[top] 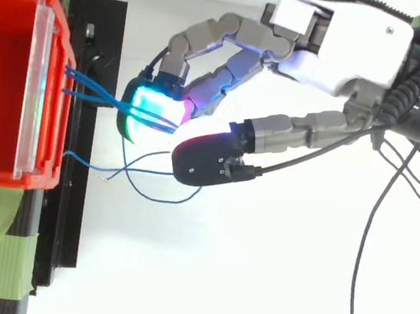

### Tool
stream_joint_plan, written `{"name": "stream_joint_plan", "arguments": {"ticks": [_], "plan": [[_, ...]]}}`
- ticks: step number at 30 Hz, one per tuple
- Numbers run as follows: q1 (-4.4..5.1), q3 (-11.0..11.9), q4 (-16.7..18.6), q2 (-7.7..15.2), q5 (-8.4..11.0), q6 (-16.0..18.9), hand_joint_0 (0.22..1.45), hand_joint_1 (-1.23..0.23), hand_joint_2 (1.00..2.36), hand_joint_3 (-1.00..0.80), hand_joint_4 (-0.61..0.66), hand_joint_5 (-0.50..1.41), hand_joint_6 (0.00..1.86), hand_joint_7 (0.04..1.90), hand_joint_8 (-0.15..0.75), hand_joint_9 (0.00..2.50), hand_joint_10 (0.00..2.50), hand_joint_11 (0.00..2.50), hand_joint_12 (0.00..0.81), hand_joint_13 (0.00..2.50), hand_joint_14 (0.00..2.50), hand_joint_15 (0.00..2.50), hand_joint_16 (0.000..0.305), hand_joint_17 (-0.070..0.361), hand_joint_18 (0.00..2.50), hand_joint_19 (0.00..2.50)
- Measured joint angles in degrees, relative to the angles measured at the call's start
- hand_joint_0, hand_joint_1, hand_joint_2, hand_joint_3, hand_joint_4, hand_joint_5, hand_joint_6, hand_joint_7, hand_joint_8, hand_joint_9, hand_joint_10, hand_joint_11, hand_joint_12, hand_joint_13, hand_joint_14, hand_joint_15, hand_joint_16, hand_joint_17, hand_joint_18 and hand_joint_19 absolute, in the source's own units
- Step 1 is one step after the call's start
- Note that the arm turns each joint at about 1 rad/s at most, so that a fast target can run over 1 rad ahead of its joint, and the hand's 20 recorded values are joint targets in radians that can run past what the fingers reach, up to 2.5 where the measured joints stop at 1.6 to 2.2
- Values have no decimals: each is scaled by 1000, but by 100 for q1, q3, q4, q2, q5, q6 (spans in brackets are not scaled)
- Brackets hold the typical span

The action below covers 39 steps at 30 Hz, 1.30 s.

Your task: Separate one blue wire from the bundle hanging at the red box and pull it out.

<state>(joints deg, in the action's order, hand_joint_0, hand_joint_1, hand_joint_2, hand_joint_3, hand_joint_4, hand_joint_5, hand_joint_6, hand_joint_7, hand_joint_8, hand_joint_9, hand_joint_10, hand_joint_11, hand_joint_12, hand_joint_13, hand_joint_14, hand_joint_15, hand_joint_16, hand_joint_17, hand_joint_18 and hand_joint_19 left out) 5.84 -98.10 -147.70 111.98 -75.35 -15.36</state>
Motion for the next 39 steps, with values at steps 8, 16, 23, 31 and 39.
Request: {"name": "stream_joint_plan", "arguments": {"ticks": [8, 16, 23, 31, 39], "plan": [[39, 0, -152, -16, 3, 126, 610, -689, 1008, -25, 175, -180, 919, 834, 430, 908, 10, 757, 522, 1309, 19, 869, 57, 128, 936, 431], [71, 0, -284, -17, 4, 286, 612, -688, 1009, -35, 181, -182, 917, 836, 426, 898, 8, 748, 509, 1434, 20, 1069, 58, 130, 945, 450], [80, -1, -390, -17, 4, 350, 613, -688, 1010, -45, 177, -184, 915, 841, 425, 892, 10, 757, 463, 1532, 10, 1303, 59, 132, 949, 503], [80, -3, -471, -17, 3, 418, 611, -689, 1011, -49, 177, -186, 915, 840, 418, 898, 8, 779, 419, 1566, 83, 1437, 61, 137, 985, 564], [81, -1, -510, -16, 3, 496, 624, -714, 1015, -99, 155, -194, 909, 836, 391, 889, 13, 795, 386, 1525, 29, 1508, 60, 136, 965, 610]]}}
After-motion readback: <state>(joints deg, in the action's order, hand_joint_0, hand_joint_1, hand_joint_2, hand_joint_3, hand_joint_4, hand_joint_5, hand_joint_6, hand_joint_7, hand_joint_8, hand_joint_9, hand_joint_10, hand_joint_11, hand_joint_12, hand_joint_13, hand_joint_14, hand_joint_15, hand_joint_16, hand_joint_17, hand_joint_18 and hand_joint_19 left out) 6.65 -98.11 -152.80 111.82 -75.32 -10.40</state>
